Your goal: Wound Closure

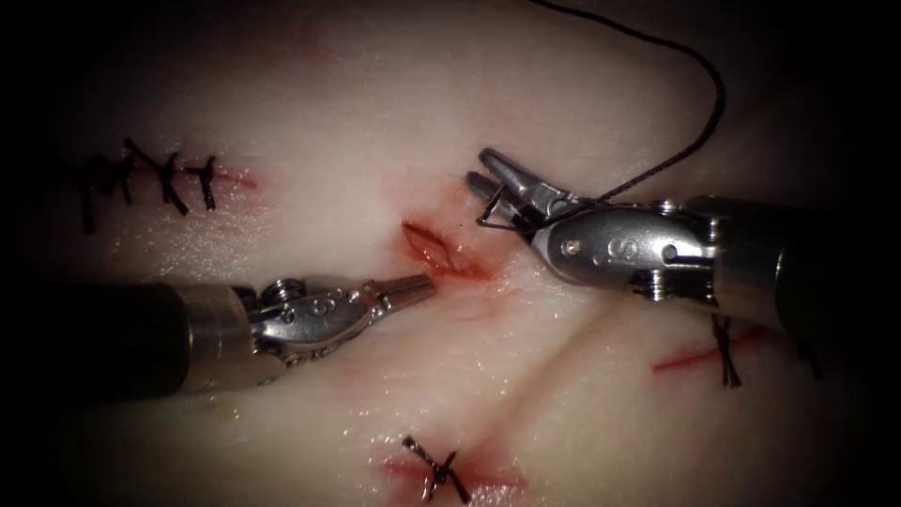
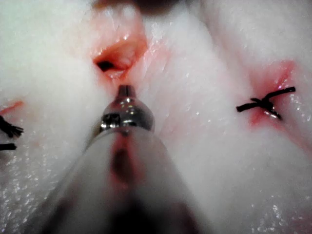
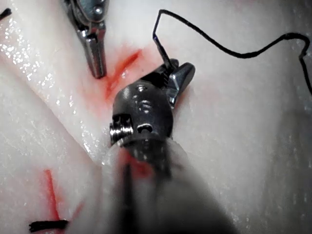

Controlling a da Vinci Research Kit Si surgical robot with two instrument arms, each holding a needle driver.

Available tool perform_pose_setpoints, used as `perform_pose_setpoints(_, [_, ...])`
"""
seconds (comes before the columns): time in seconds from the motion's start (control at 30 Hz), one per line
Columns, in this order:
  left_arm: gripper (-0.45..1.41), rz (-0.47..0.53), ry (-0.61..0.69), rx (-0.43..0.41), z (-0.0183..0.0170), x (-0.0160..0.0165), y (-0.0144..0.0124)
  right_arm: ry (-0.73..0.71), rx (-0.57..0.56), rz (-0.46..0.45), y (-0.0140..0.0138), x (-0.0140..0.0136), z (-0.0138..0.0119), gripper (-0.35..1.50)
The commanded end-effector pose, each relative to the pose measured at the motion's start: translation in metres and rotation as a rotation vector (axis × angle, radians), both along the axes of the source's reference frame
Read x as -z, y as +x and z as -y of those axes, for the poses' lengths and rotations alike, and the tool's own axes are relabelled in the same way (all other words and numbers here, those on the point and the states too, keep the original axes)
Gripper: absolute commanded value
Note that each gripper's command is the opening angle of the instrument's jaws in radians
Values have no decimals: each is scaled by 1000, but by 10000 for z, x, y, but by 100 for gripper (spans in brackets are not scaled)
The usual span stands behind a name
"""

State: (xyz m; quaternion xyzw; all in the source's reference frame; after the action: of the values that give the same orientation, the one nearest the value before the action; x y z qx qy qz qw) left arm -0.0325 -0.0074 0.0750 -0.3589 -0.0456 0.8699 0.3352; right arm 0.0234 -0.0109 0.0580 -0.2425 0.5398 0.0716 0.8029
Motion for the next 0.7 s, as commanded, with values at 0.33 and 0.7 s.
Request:
perform_pose_setpoints(0.33, [-10,1,-1,-6,4,-6,-4,48,-35,-61,1,-4,-8,-35])
perform_pose_setpoints(0.7, [-10,2,-3,-8,6,-8,-4,341,-171,-277,-7,-4,-33,-35])
